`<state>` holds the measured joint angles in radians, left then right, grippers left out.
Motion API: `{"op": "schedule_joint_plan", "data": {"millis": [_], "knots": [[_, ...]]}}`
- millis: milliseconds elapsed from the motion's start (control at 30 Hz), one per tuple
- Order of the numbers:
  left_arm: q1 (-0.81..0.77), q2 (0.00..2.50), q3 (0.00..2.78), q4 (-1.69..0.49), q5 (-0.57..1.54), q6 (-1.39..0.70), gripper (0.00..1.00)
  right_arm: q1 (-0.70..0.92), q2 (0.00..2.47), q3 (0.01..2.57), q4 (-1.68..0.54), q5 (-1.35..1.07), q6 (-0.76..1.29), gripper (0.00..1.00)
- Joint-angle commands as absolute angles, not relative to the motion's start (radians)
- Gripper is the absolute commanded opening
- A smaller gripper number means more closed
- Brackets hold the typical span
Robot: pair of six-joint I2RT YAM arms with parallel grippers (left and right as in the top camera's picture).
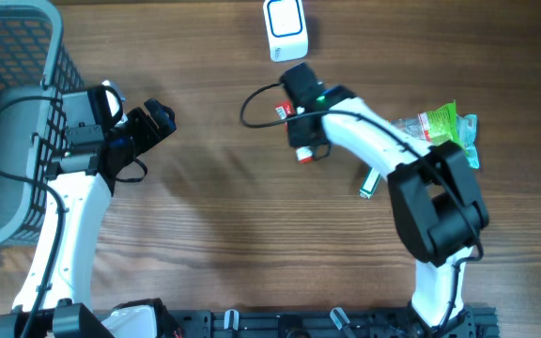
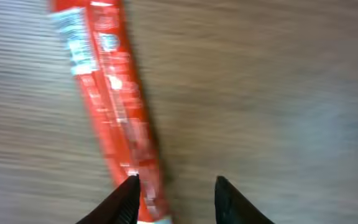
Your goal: Scan the item barcode
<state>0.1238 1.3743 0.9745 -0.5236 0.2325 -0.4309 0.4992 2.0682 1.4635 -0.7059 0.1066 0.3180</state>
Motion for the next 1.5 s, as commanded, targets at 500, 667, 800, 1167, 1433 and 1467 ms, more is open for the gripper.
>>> {"op": "schedule_joint_plan", "data": {"millis": [500, 667, 800, 1167, 1433, 1467], "knots": [[0.127, 1.378, 0.974, -0.521, 0.234, -0.422, 1.00, 0.430, 1.958, 1.313, -0.694, -0.182, 0.033, 0.30], [0.127, 1.378, 0.974, -0.521, 0.234, -0.422, 1.00, 0.430, 1.958, 1.184, -0.522, -0.181, 0.034, 0.25], [0.127, 1.378, 0.974, -0.521, 0.234, -0.422, 1.00, 0.430, 1.942, 1.174, -0.505, -0.174, 0.033, 0.06], [0.127, 1.378, 0.974, -0.521, 0.234, -0.422, 1.00, 0.430, 1.824, 1.192, -0.522, -0.154, 0.126, 0.39], [0.127, 1.378, 0.974, -0.521, 0.234, -0.422, 1.00, 0.431, 1.909, 1.151, -0.444, -0.103, 0.418, 0.60], [0.127, 1.378, 0.974, -0.521, 0.234, -0.422, 1.00, 0.432, 1.910, 1.151, -0.450, -0.065, 0.419, 0.59]]}}
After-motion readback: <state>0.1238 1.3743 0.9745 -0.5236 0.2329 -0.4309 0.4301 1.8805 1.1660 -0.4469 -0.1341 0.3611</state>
